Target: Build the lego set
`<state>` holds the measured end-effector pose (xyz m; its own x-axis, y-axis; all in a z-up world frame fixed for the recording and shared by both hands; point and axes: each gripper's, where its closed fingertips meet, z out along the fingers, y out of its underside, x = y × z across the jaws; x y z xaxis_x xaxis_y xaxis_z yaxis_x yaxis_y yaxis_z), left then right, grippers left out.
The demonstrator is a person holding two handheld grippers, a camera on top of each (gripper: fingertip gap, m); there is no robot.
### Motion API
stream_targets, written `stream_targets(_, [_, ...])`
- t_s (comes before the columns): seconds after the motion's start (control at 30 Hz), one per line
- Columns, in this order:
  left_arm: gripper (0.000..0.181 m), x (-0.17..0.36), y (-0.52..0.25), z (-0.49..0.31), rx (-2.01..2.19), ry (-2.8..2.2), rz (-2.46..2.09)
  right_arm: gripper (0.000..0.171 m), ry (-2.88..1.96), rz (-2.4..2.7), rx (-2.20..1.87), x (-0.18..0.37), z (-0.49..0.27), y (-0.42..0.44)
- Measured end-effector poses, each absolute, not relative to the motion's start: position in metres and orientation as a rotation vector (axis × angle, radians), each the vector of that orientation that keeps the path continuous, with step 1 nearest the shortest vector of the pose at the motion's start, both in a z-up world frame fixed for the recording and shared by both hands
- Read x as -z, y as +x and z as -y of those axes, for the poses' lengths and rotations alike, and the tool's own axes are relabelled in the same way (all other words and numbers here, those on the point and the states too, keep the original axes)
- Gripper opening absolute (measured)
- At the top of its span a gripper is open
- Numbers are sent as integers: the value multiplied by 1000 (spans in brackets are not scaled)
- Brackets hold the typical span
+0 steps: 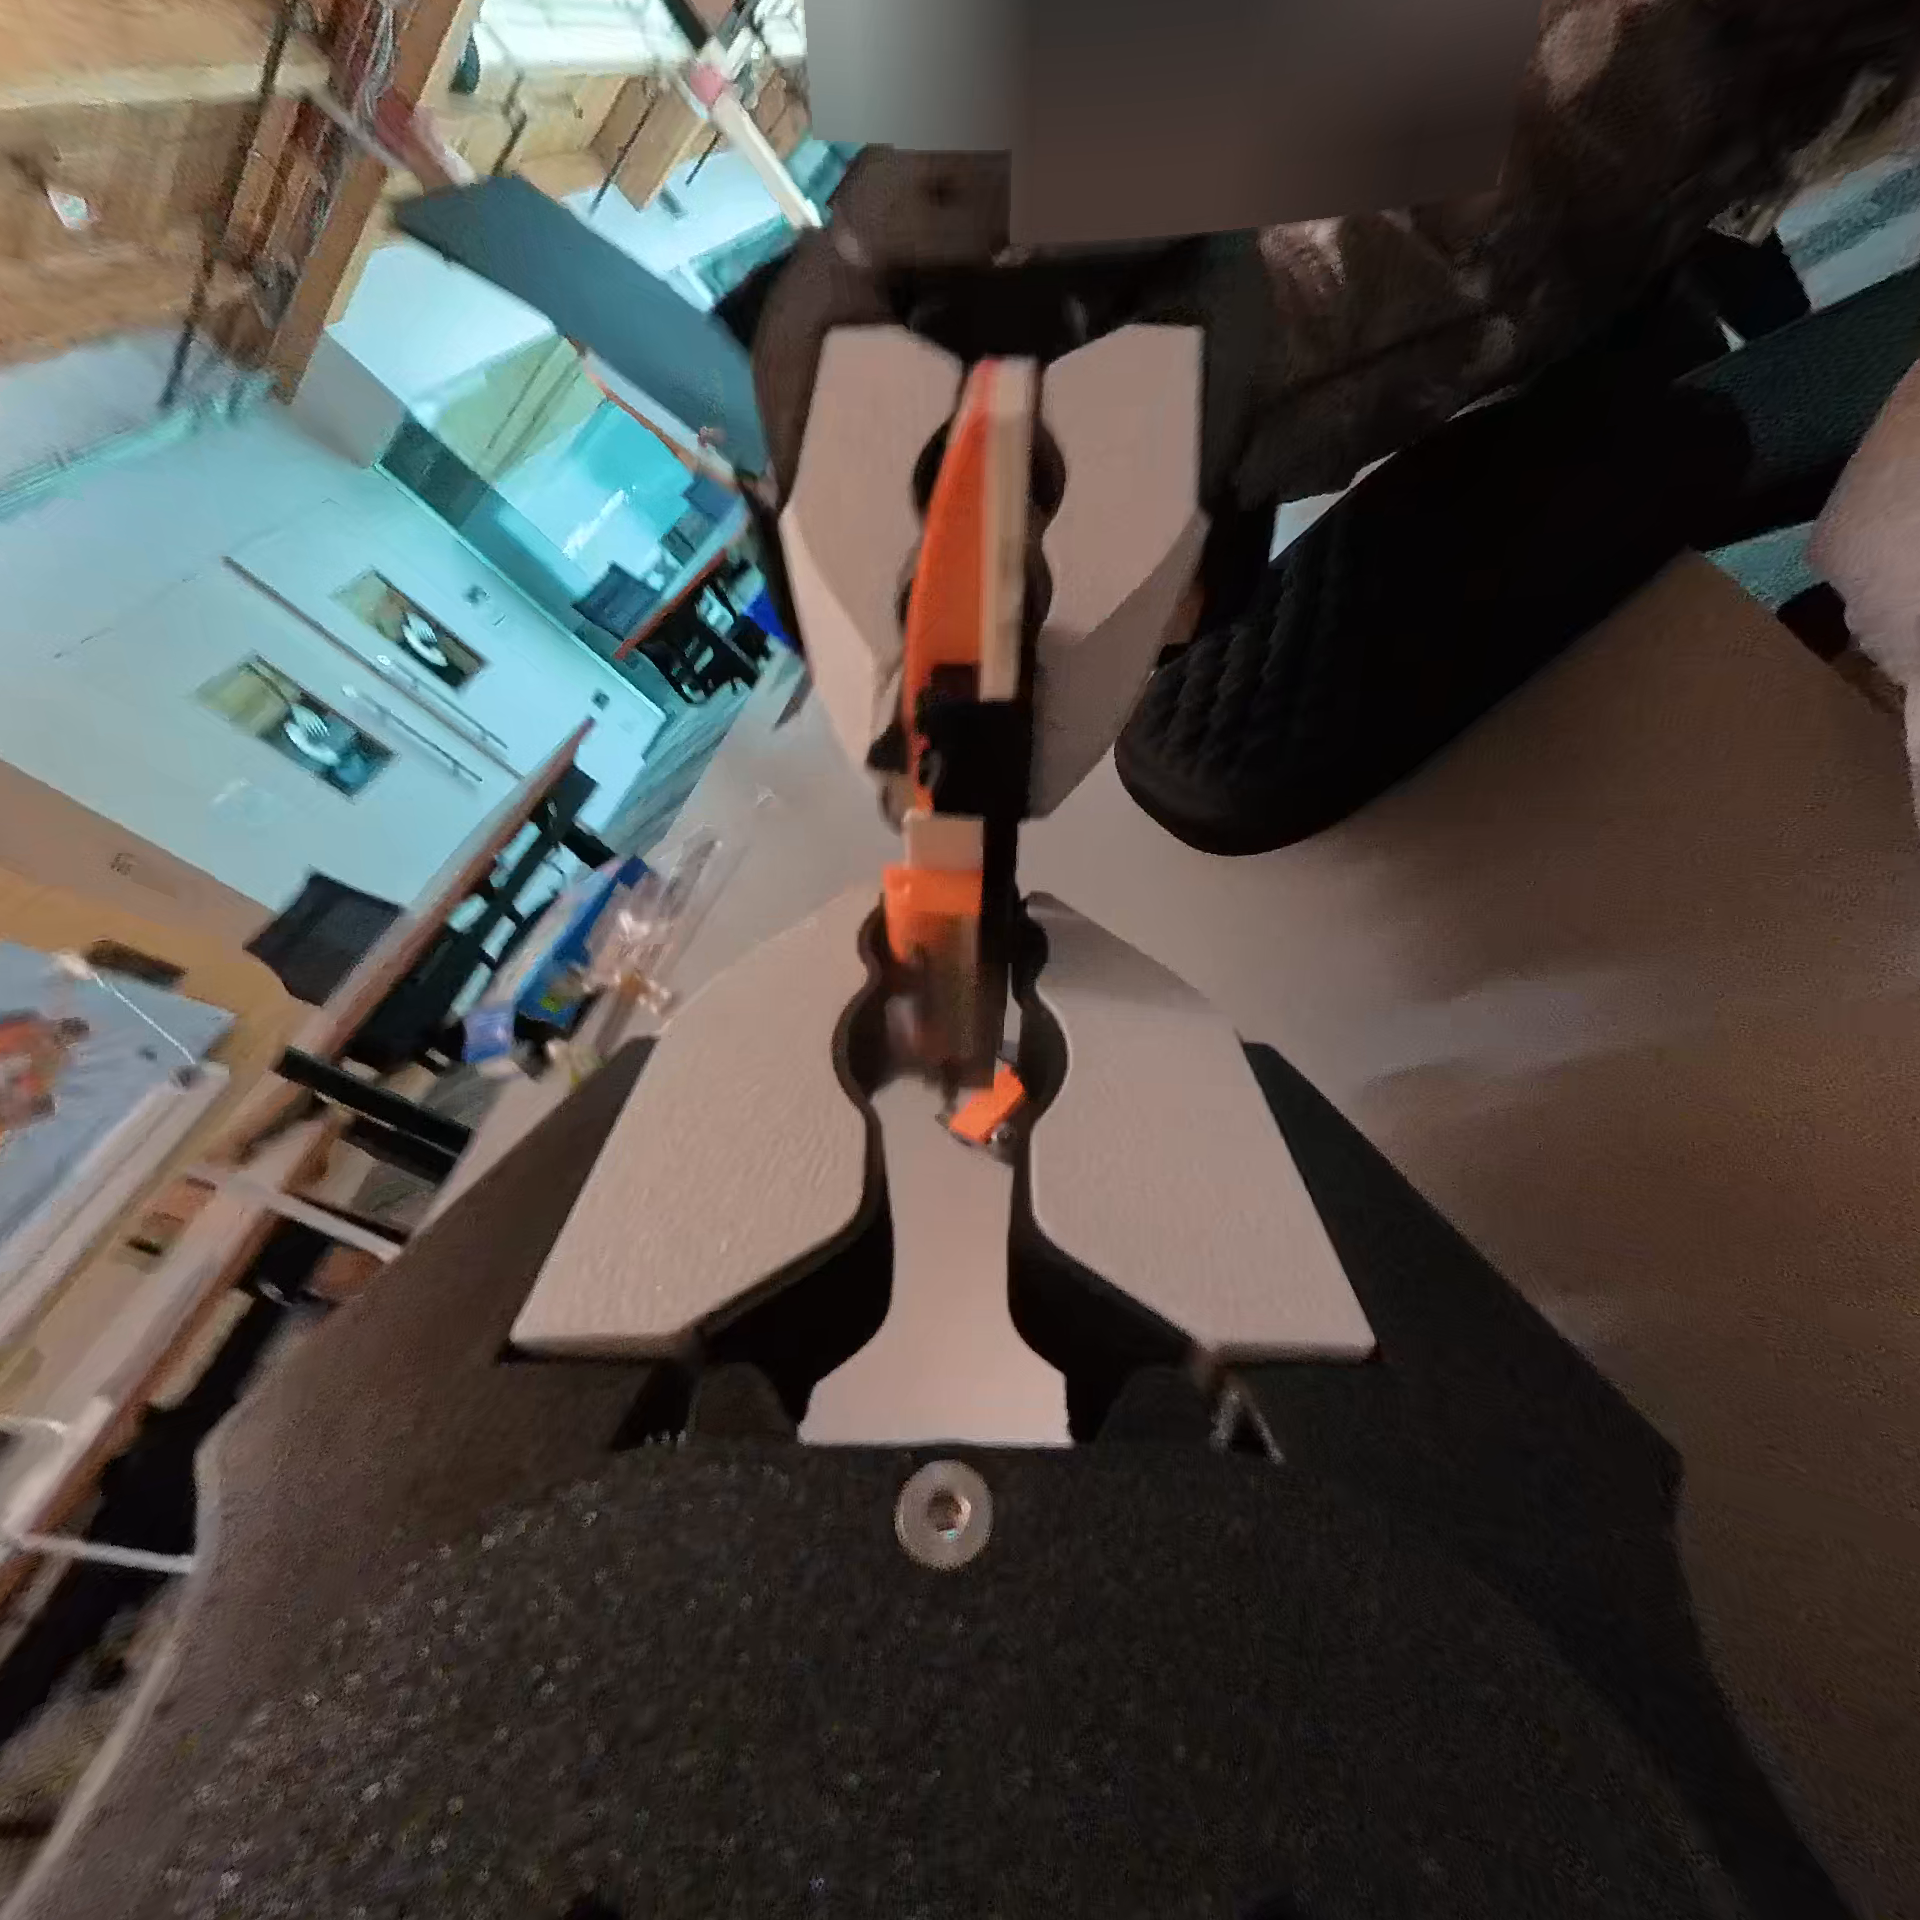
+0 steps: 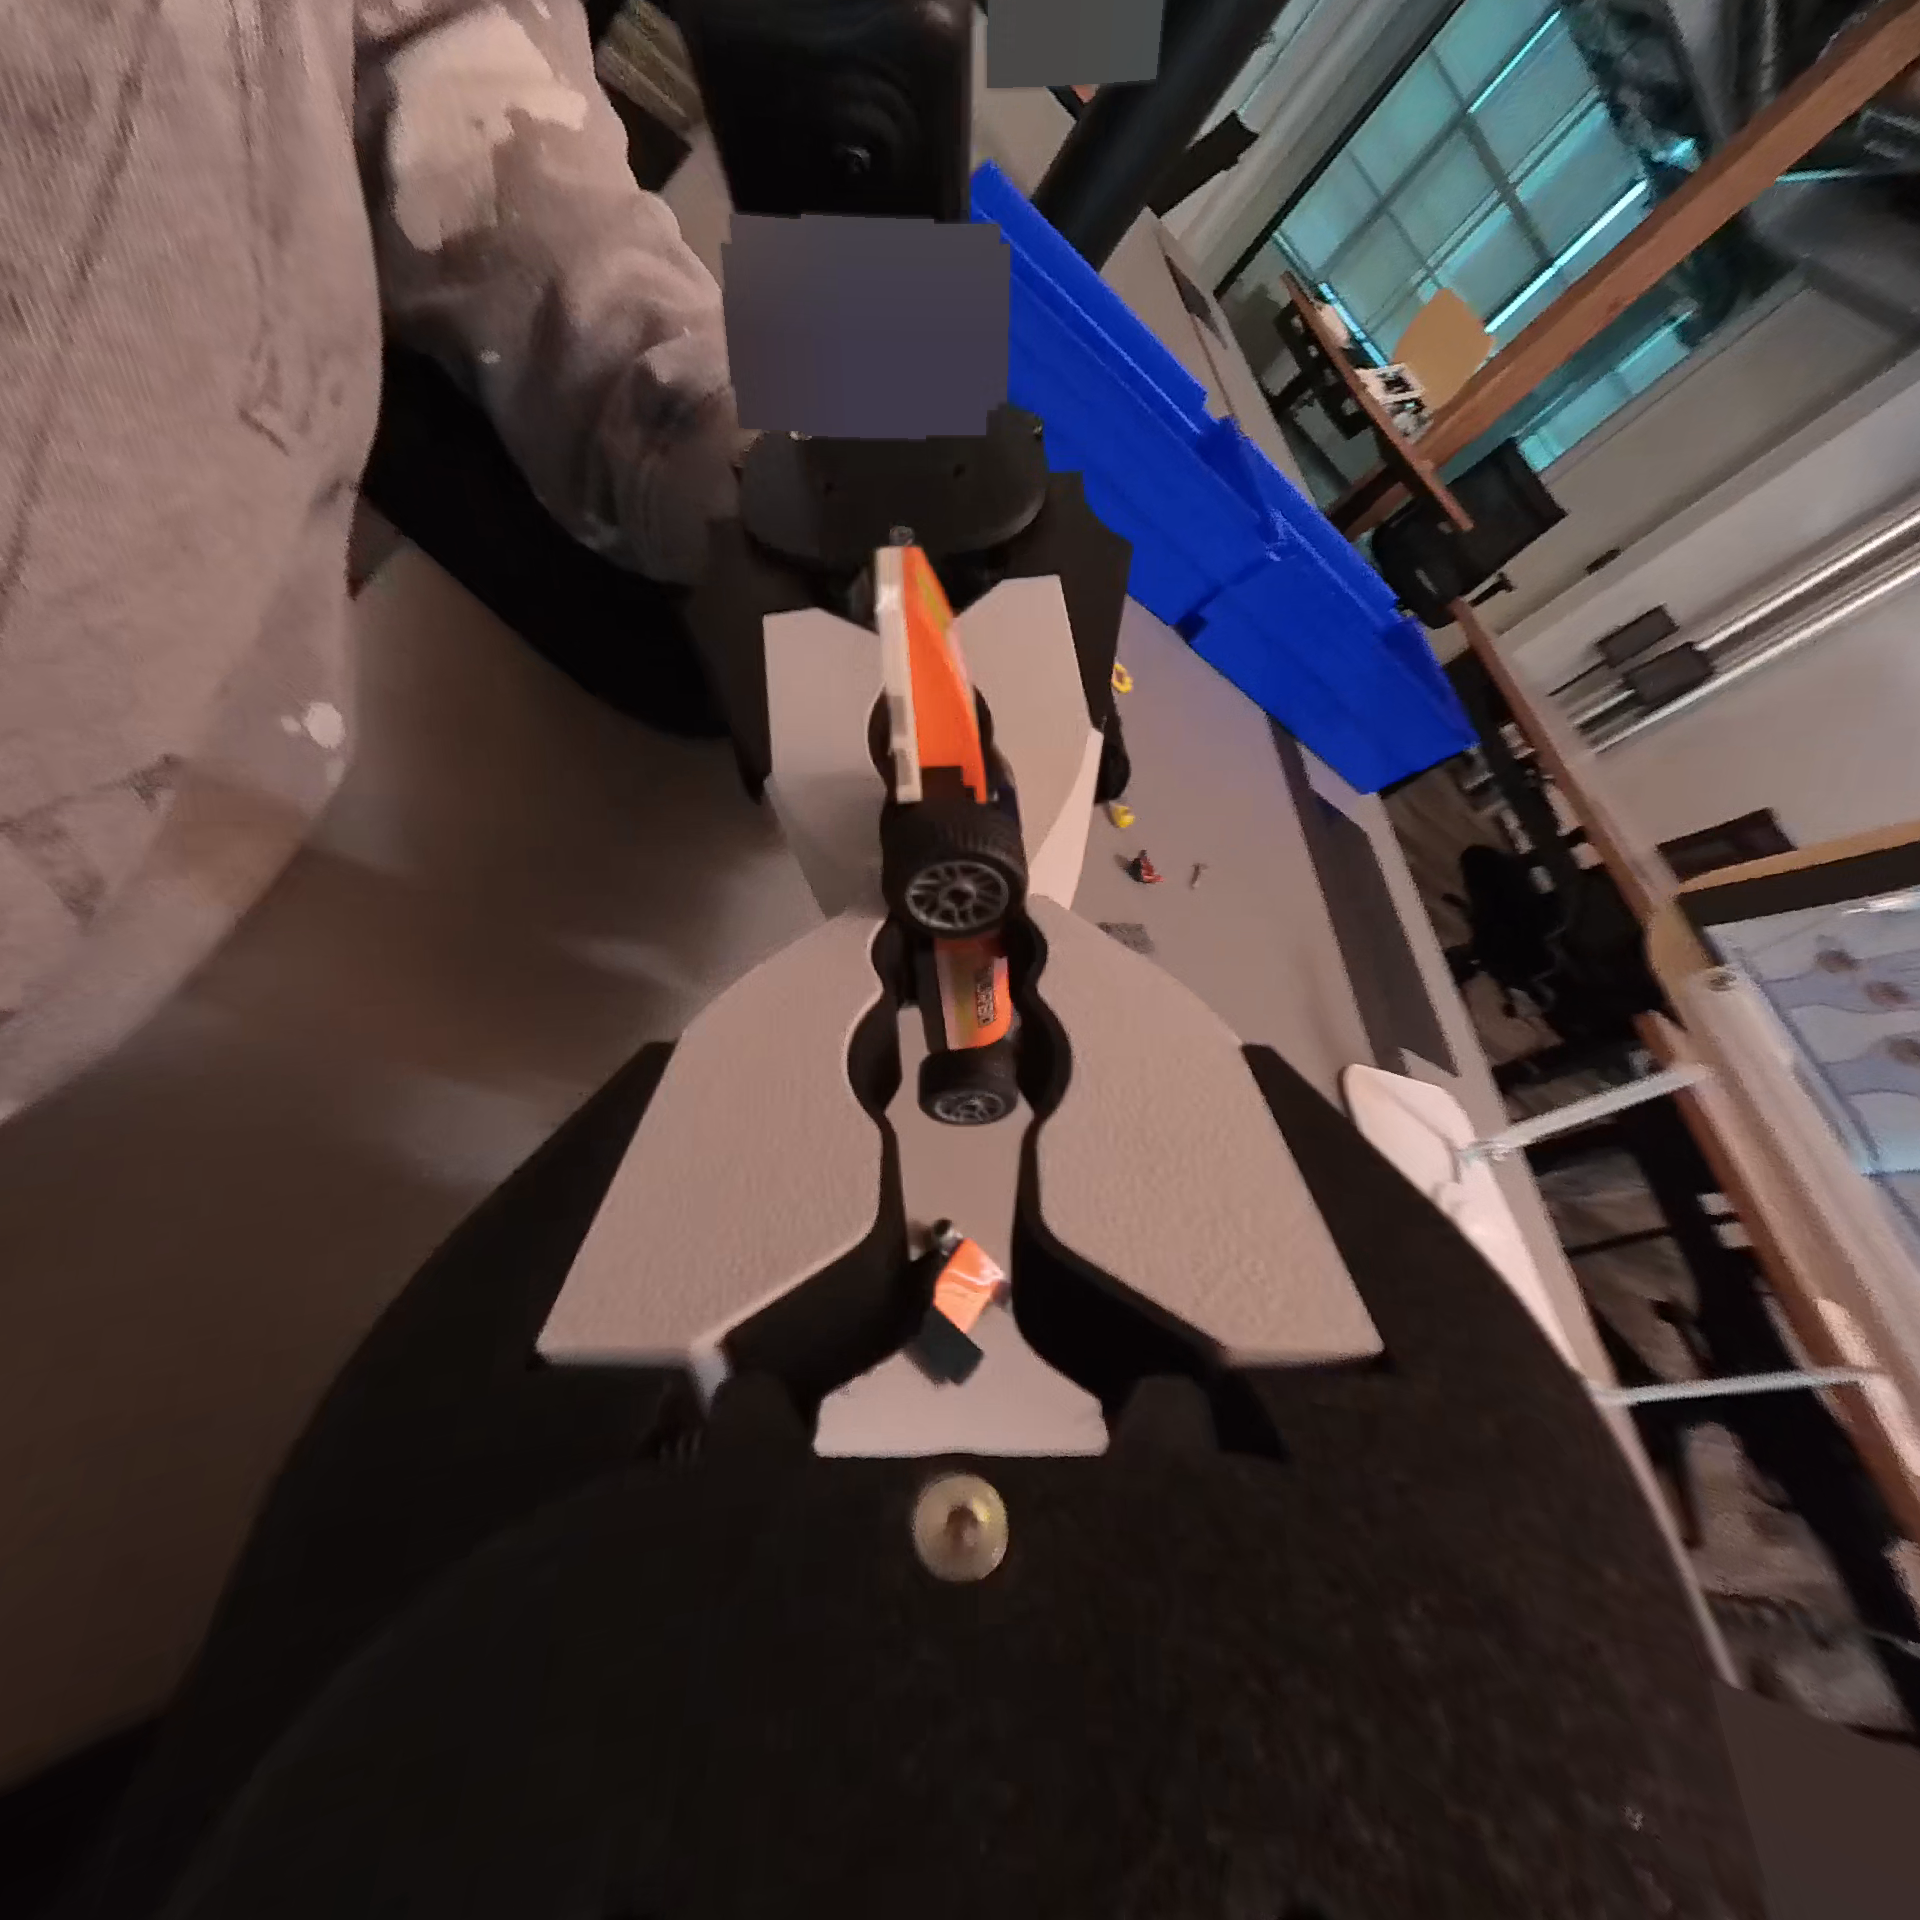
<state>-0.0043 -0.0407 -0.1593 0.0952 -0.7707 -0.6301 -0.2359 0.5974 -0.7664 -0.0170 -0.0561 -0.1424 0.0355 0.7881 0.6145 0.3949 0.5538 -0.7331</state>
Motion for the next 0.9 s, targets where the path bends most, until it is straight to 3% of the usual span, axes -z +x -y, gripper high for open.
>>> stream_targets(0.13, [30, 155, -18, 32, 810, -1109, -1351, 17, -1022, 1548, -309, 142, 47, -5])
stream_targets(0.33, [34, 131, -25, 11, 1671, -1483, -877, 17, -932, 1581, -29, 142, 27, 11])
stream_targets(0.53, [46, 147, -8, 13, 2119, -1713, -567, 17, -680, 1637, 273, 144, 24, 1])
stream_targets(0.63, [48, 144, -1, 20, 2275, -1711, -508, 17, -579, 1642, 329, 145, 30, -7])
stream_targets(0.7, [36, 149, 3, 28, 2249, -1733, -581, 17, -540, 1643, 349, 148, 33, -11])
stream_targets(0.9, [25, 160, 1, 22, 2160, -1792, -607, 19, -567, 1651, 356, 159, 28, -11])
